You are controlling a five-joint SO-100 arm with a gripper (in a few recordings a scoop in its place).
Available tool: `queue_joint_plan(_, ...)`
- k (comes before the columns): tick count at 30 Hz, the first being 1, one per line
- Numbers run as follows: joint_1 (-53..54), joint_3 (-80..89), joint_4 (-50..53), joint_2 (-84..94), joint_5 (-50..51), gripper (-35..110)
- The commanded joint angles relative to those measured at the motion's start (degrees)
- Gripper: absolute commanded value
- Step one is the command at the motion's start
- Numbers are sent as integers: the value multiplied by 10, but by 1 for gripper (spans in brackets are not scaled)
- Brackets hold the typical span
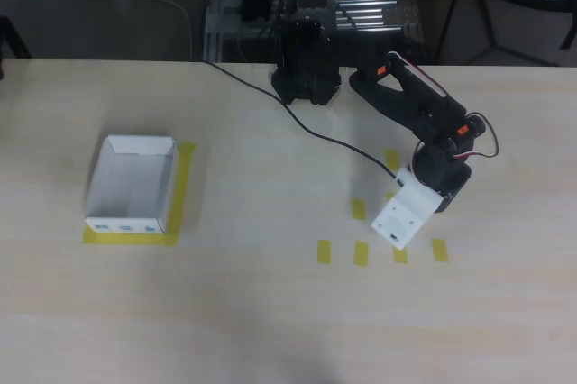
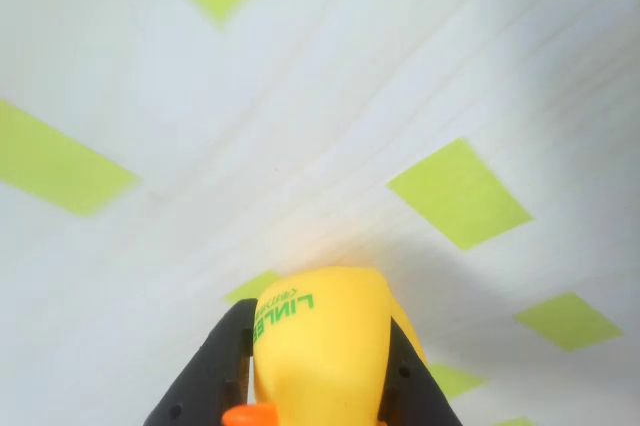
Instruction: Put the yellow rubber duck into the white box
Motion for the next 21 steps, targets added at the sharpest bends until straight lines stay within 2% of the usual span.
queue_joint_plan(1,86,-54,16,316,32,0)
queue_joint_plan(6,239,-29,16,508,25,0)
queue_joint_plan(10,396,11,15,592,4,0)
queue_joint_plan(15,577,21,12,599,-17,0)
queue_joint_plan(21,744,24,-4,529,-46,0)
